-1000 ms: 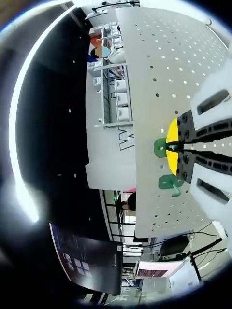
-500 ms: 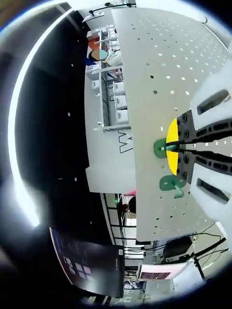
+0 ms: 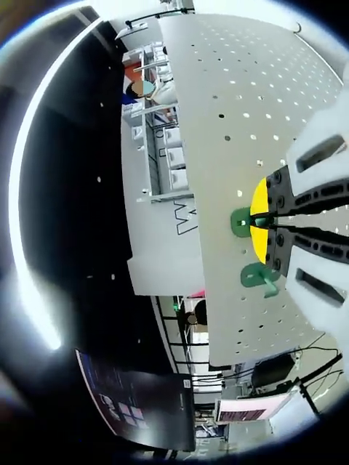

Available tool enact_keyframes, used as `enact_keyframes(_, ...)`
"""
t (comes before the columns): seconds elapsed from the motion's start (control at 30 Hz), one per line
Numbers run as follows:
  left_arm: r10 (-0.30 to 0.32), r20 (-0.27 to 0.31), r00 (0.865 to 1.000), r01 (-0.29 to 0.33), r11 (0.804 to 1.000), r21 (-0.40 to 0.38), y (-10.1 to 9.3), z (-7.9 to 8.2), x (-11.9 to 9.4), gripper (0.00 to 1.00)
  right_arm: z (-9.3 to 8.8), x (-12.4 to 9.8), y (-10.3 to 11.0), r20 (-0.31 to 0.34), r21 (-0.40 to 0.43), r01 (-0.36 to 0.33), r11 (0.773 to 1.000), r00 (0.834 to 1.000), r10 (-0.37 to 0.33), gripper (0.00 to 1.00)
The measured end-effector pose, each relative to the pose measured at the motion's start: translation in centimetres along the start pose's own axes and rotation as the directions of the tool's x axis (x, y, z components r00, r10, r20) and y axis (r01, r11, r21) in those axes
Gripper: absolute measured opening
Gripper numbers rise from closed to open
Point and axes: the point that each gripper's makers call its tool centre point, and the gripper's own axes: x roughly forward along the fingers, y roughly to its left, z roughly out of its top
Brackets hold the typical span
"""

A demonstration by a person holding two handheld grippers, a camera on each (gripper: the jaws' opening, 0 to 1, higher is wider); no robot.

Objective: Insert the hook assembly into the mounting plate slot until the hook locks in place.

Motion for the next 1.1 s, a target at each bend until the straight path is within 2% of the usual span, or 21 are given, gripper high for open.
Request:
enact_keyframes(0.2,-0.002,-0.004,1.0,0.002,1.0,0.003,-0.1,-0.1,0.0,0.91,-0.5,0.0,0.0,-0.012,-0.033,-0.001,0.999,1.0,0.0,0.01)
enact_keyframes(0.63,0.001,-0.012,1.0,-0.001,1.0,0.009,0.0,-0.2,0.0,0.91,-0.7,0.2,-0.2,-0.038,-0.014,-0.009,1.0,0.999,0.009,0.02)
enact_keyframes(0.97,-0.004,-0.022,1.0,0.004,1.0,0.016,-0.2,-0.4,0.1,0.91,-0.6,0.3,0.3,-0.105,-0.004,-0.082,0.997,0.991,0.081,0.07)
enact_keyframes(1.1,-0.002,-0.022,1.0,0.002,1.0,0.015,-0.1,-0.3,0.1,0.9,0.4,0.2,0.7,-0.089,-0.007,-0.101,0.995,0.991,0.1,0.12)
